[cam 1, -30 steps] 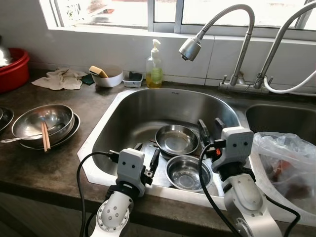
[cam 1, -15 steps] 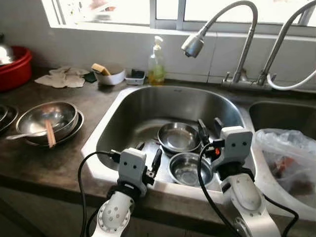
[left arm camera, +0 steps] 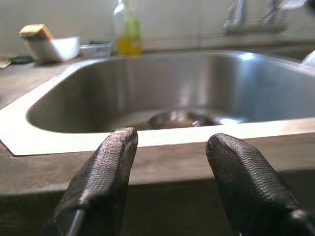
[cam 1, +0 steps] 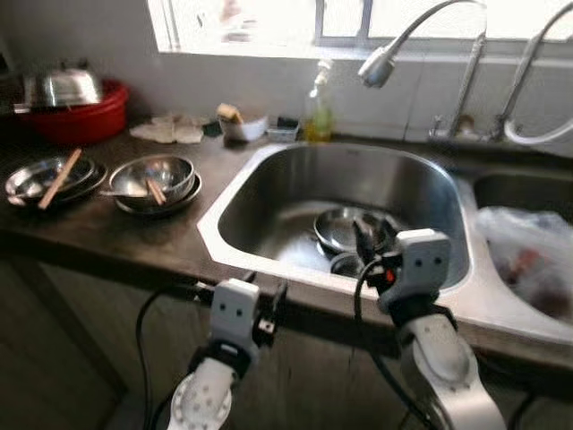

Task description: Kitchen organization

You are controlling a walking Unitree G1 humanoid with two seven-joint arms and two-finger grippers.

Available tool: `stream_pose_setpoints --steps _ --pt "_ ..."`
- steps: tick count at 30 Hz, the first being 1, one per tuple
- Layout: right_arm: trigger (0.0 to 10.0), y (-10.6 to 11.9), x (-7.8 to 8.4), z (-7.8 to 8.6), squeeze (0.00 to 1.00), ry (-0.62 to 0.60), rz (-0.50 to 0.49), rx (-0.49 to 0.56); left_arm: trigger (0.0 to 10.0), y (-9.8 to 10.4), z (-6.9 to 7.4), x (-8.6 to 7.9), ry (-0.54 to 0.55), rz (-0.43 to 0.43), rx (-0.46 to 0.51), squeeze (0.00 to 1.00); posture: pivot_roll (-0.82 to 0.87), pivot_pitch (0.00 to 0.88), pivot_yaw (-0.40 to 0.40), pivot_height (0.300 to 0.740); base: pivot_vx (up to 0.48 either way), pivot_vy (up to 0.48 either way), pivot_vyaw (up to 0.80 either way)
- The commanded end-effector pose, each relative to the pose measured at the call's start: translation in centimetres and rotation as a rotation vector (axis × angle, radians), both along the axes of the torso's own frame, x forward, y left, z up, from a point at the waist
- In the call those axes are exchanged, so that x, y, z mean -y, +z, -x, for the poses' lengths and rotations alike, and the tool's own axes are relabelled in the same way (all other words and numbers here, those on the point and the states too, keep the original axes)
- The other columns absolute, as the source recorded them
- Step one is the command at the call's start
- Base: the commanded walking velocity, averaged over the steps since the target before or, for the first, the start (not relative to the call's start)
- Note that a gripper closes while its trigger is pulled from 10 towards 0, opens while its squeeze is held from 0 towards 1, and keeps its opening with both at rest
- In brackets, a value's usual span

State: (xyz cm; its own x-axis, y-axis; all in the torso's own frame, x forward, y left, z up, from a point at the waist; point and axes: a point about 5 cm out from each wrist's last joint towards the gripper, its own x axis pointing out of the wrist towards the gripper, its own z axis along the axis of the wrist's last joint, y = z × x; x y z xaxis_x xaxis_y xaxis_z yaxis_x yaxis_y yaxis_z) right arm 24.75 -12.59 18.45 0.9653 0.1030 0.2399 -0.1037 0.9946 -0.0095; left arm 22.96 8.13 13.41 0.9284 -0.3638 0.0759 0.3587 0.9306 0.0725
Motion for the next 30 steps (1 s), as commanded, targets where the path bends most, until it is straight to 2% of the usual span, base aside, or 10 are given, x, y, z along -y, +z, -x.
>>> stream_pose_setpoints --steps 1,14,18,30 --pt "10.0 0.30 -0.35 0.04 0.00 0.010 -0.006 0.010 10.0 -0.32 0.08 -0.22 0.007 -0.018 -0.015 0.00 0.03 0.000 -0.017 0.740 -0.315 0.000 0.00" --pt "10.0 0.09 -0.50 -0.08 0.00 0.019 -0.006 -0.006 10.0 -0.32 -0.20 -0.27 0.016 -0.013 -0.020 0.00 0.03 0.000 -0.020 0.740 -0.023 0.000 0.00" --pt "10.0 -0.35 -0.53 -0.13 0.00 0.023 0.031 -0.023 10.0 -0.44 -0.21 -0.32 0.017 -0.018 -0.027 0.00 0.03 0.000 -0.020 0.740 0.000 0.000 0.00" --pt "10.0 -0.47 -0.68 -0.17 0.00 0.031 0.036 -0.023 10.0 -0.47 -0.23 -0.30 0.016 -0.011 -0.032 0.00 0.03 0.000 -0.018 0.740 0.000 0.000 0.79"
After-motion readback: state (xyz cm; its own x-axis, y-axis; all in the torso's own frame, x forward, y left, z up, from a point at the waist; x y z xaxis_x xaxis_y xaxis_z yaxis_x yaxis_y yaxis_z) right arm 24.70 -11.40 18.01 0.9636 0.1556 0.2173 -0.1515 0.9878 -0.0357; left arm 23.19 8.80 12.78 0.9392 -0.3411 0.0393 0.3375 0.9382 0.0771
